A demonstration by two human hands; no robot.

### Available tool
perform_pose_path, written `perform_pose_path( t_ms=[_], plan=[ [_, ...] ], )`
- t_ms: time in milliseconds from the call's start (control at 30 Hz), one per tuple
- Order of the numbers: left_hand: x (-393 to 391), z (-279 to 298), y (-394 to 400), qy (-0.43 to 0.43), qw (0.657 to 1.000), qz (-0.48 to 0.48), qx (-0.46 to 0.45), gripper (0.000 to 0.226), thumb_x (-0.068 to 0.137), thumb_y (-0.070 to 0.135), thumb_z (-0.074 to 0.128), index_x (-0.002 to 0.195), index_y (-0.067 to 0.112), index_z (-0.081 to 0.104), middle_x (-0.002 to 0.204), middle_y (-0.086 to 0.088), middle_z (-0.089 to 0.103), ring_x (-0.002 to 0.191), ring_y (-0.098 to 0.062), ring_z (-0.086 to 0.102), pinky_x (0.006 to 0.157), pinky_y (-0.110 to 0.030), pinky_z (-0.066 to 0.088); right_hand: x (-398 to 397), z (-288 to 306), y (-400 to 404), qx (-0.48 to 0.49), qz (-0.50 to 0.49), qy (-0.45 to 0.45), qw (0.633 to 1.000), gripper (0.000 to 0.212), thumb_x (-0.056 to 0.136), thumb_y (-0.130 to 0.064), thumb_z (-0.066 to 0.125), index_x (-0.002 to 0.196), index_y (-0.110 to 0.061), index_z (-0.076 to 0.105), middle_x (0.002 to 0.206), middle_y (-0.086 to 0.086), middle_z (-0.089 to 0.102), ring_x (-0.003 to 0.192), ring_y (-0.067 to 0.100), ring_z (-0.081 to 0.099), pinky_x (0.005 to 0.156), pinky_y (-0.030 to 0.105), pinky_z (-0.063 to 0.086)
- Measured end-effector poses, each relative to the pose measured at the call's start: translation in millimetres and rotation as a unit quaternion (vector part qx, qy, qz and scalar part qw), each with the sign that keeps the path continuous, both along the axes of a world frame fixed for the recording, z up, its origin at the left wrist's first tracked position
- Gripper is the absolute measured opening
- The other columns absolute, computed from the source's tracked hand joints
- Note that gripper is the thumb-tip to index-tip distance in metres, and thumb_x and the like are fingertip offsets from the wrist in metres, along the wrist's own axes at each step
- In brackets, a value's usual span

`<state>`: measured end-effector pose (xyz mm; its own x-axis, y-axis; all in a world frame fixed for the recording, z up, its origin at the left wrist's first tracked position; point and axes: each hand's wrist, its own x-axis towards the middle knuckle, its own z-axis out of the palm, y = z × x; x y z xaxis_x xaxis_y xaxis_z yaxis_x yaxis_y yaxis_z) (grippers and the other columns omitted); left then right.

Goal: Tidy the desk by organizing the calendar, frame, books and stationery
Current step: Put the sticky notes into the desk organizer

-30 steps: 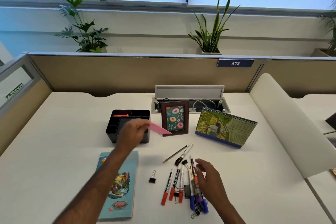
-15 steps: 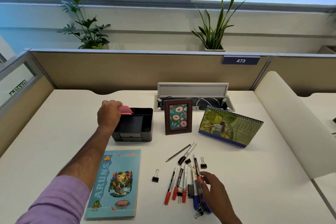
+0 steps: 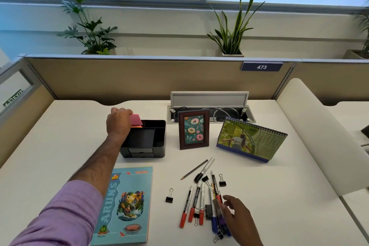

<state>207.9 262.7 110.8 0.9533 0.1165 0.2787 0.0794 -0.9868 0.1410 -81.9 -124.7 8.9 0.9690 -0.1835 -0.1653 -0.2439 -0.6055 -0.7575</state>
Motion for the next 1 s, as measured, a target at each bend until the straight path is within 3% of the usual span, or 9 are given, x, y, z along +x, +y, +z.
perform_pose_path(
  t_ms=[167,233,300,333,500,633,800,1000],
  plan=[
    [-7,-20,4,0.055,0.998,0.010,0.020,0.029,0.088,0.001,0.057,0.101,0.018,0.077,0.088,-0.009,0.071,0.094,-0.034,0.053,0.075,-0.040,0.046,-4,-4,0,-0.014,0.001,0.013,1.000,0.062,0.062,-0.097,0.017,0.102,-0.057,0.042,0.102,-0.020,0.060,0.100,0.003,0.055,0.084,0.029,0.051],
    [-11,-23,4,0.072,0.997,0.007,0.025,0.025,0.090,0.005,0.059,0.105,0.018,0.075,0.093,-0.010,0.071,0.096,-0.033,0.054,0.077,-0.040,0.045,-4,1,2,-0.023,0.014,0.020,0.999,0.043,0.073,-0.087,0.028,0.102,-0.057,0.042,0.102,-0.020,0.060,0.100,0.004,0.056,0.084,0.028,0.050],
    [-14,-28,3,0.098,0.995,0.004,0.022,0.025,0.092,0.008,0.060,0.113,0.016,0.072,0.100,-0.014,0.069,0.099,-0.034,0.054,0.082,-0.041,0.046,-7,-2,4,-0.028,0.019,0.030,0.999,0.014,0.090,-0.056,0.049,0.102,-0.057,0.041,0.104,-0.018,0.060,0.101,0.006,0.057,0.087,0.029,0.050],
    [-13,-28,5,0.105,0.994,0.003,0.018,0.027,0.093,0.010,0.060,0.116,0.017,0.070,0.103,-0.015,0.068,0.101,-0.034,0.054,0.084,-0.041,0.047,-5,-1,5,-0.033,0.021,0.024,0.999,0.018,0.094,-0.045,0.052,0.104,-0.055,0.042,0.104,-0.017,0.060,0.101,0.006,0.057,0.088,0.030,0.050],
    [-16,-33,7,0.154,0.988,-0.006,0.021,0.033,0.090,0.012,0.058,0.122,0.015,0.063,0.110,-0.017,0.064,0.112,-0.035,0.053,0.090,-0.043,0.045,-8,-7,5,-0.047,0.001,0.041,0.998,0.024,0.096,-0.033,0.054,0.120,-0.030,0.057,0.106,-0.013,0.061,0.101,0.008,0.057,0.086,0.028,0.048],
    [-20,-36,7,0.141,0.990,-0.024,-0.001,0.036,0.087,0.007,0.059,0.123,0.008,0.056,0.121,-0.015,0.061,0.126,-0.039,0.046,0.099,-0.051,0.043,-9,-8,5,-0.053,0.001,0.047,0.997,0.024,0.096,-0.031,0.056,0.120,-0.030,0.057,0.106,-0.013,0.059,0.101,0.010,0.056,0.085,0.028,0.047],
    [-48,-45,0,0.070,0.992,-0.022,-0.099,0.049,0.095,0.006,0.057,0.142,0.006,0.047,0.151,-0.015,0.044,0.141,-0.042,0.033,0.108,-0.055,0.035,-15,-8,8,-0.086,0.004,0.064,0.994,0.020,0.091,-0.028,0.062,0.111,-0.031,0.060,0.105,-0.009,0.054,0.098,0.014,0.055,0.078,0.031,0.048],
    [-128,-65,-37,0.047,0.977,-0.046,-0.203,0.057,0.093,0.017,0.065,0.147,0.011,0.046,0.157,-0.009,0.038,0.147,-0.035,0.027,0.112,-0.054,0.030,-25,-13,6,-0.131,0.006,0.072,0.989,0.026,0.087,-0.029,0.065,0.113,-0.027,0.060,0.100,-0.006,0.048,0.099,0.017,0.052,0.073,0.033,0.049]
  ],
)
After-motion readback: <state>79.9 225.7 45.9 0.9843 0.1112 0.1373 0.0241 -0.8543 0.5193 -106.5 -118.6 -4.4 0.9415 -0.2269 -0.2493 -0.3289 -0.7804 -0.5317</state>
